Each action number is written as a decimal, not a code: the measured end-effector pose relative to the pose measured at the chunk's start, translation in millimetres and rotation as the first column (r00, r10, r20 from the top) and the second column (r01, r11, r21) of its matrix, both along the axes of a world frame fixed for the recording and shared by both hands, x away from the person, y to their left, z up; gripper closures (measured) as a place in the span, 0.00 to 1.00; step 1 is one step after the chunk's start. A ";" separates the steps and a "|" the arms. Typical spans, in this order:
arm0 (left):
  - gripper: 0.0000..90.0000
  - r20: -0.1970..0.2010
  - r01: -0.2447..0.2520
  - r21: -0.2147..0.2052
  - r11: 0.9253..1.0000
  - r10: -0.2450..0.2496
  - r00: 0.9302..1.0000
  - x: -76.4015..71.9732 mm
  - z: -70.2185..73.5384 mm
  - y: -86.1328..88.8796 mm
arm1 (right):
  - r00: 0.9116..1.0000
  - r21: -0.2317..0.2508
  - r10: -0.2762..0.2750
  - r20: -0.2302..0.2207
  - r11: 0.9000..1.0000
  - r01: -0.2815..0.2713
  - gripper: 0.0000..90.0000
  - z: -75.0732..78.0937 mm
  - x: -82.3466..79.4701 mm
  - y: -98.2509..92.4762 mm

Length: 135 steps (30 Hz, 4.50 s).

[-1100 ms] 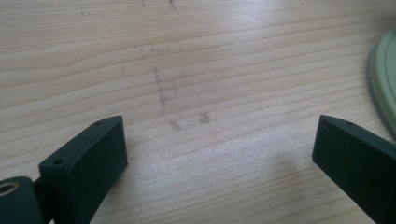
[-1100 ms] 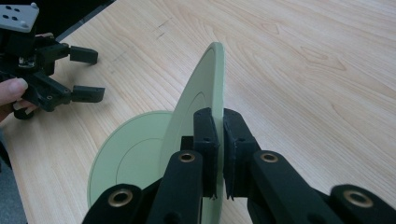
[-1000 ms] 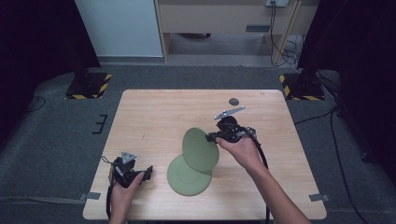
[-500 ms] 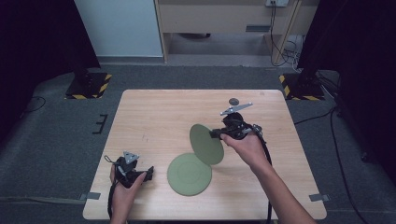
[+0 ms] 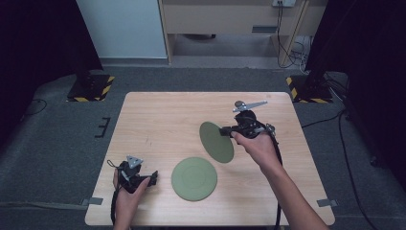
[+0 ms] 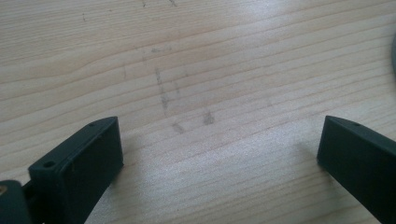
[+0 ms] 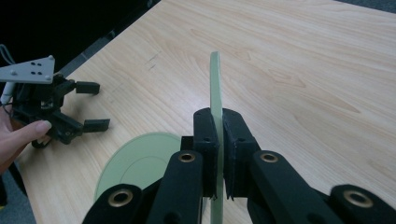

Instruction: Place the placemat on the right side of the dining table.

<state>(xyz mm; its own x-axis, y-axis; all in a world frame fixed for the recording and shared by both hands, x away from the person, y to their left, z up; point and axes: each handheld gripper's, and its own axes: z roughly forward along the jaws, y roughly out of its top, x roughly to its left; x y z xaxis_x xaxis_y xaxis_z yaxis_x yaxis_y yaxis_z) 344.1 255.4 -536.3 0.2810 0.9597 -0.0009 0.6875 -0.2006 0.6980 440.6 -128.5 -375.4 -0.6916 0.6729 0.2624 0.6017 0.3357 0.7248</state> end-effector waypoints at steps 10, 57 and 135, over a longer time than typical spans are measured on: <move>0.00 0.000 0.000 0.000 1.000 0.000 1.000 0.0 0.0 0.0 | 0.999 -0.009 -0.052 0.004 0.999 0.052 0.96 1.7 7.3 -8.1; 0.00 0.000 0.000 0.001 1.000 0.000 1.000 0.3 0.0 -5.2 | 0.955 -0.027 -0.296 0.005 0.955 0.296 0.96 -22.7 38.1 -73.9; 0.00 0.000 -0.019 0.000 1.000 0.019 1.000 15.3 -0.2 -10.8 | 0.899 -0.026 -0.414 -0.141 0.910 0.414 0.94 -104.8 74.6 -188.4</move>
